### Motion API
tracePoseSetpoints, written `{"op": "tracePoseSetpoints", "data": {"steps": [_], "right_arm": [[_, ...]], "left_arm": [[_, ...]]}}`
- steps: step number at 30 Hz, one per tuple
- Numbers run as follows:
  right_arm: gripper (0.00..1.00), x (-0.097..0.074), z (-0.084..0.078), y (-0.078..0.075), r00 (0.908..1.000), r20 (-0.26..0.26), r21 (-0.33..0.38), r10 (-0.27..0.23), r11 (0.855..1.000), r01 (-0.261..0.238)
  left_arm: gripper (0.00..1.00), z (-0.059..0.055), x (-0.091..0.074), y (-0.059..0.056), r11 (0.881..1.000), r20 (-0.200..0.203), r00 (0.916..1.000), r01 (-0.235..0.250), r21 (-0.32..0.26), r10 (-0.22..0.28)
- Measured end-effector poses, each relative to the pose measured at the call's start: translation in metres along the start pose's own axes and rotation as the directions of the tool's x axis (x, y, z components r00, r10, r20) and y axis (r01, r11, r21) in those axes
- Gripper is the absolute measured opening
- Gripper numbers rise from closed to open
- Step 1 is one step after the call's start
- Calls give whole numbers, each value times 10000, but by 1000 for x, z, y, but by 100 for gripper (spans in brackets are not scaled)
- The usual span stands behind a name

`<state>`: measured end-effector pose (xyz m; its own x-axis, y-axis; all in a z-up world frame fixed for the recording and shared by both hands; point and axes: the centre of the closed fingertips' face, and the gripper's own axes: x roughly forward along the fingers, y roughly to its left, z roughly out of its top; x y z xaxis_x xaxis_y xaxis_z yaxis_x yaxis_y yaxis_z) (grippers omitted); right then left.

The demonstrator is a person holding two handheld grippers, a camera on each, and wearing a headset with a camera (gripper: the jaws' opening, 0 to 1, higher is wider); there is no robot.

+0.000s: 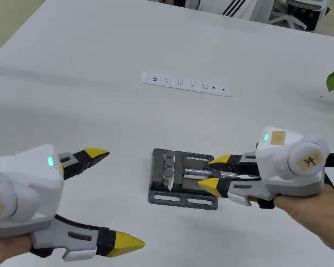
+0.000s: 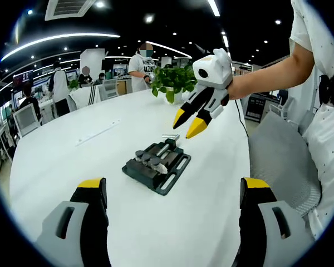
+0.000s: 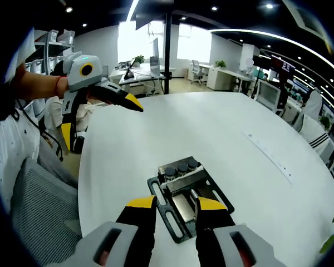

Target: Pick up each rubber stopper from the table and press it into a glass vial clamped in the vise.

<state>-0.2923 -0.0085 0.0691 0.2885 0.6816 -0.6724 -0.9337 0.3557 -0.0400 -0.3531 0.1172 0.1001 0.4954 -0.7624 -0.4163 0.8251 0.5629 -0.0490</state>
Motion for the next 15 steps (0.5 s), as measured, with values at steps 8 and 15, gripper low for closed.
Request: {"op": "tracePoseSetpoints", "data": {"steps": [8, 15], "right_arm": [[40, -19, -23, 3, 9983, 579, 706, -87, 9975, 46], [53, -29, -38, 7, 9968, 793, 861, -104, 9963, 35]], "left_arm": [[99, -9, 3, 1, 9999, -168, 9998, 109, -16, -109], [99, -9, 8, 4, 10000, -156, 9999, -72, 25, 72]]}}
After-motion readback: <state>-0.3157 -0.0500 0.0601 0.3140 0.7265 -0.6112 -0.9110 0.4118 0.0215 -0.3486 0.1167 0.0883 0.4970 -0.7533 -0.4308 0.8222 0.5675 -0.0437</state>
